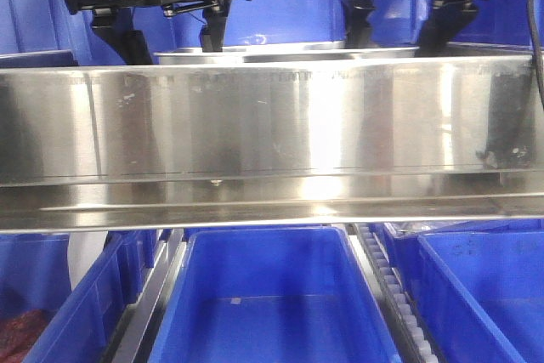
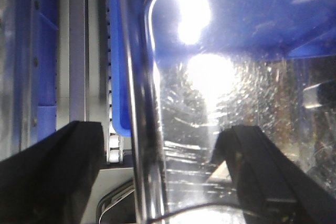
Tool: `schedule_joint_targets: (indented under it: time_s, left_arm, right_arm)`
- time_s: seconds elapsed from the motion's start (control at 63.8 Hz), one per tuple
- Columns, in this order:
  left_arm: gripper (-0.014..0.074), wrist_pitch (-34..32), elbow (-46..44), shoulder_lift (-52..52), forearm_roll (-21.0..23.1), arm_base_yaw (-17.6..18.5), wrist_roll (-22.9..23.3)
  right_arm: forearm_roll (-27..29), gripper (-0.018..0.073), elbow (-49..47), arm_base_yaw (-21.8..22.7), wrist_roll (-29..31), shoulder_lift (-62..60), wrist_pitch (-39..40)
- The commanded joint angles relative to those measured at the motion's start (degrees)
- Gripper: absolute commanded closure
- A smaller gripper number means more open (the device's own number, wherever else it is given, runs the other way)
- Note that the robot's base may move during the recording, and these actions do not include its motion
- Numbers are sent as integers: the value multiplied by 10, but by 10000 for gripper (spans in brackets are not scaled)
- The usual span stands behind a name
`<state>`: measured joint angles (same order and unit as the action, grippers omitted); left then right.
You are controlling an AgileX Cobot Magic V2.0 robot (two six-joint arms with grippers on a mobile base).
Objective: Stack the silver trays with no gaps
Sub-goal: 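Grip the silver tray rim with both grippers and lift it up, then hold the tray in both grippers and back away from the shelf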
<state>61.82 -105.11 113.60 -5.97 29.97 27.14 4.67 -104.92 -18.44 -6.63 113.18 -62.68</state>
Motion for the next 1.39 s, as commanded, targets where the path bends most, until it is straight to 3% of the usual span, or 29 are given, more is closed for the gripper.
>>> schedule_joint_targets:
  time_s: [0.0, 0.204, 0.266, 0.846, 0.972, 1.222, 1.379]
  left_arm:
    - [281, -5, -15, -25, 1, 0, 5]
    - [547, -5, -15, -25, 1, 0, 5]
    - [656, -5, -17, -25, 1, 0, 4]
    - [638, 115, -82, -88, -31, 9, -56]
    - [638, 133, -82, -120, -65, 27, -56]
    - [638, 133, -74, -179, -66, 57, -56]
    - [637, 133, -20, -219, -63, 66, -56]
  right_arm:
    - [11, 115, -19, 2, 11, -34, 20]
    - [11, 524, -19, 2, 11, -34, 5]
    - [11, 500, -19, 2, 11, -34, 4]
    - [-27, 503, -19, -5, -11, -145, -23]
    - [-67, 503, -19, -24, -28, -179, -43]
    - [-120, 503, 1, -77, -82, -234, -62]
    - [-129, 503, 49, -101, -106, -271, -73]
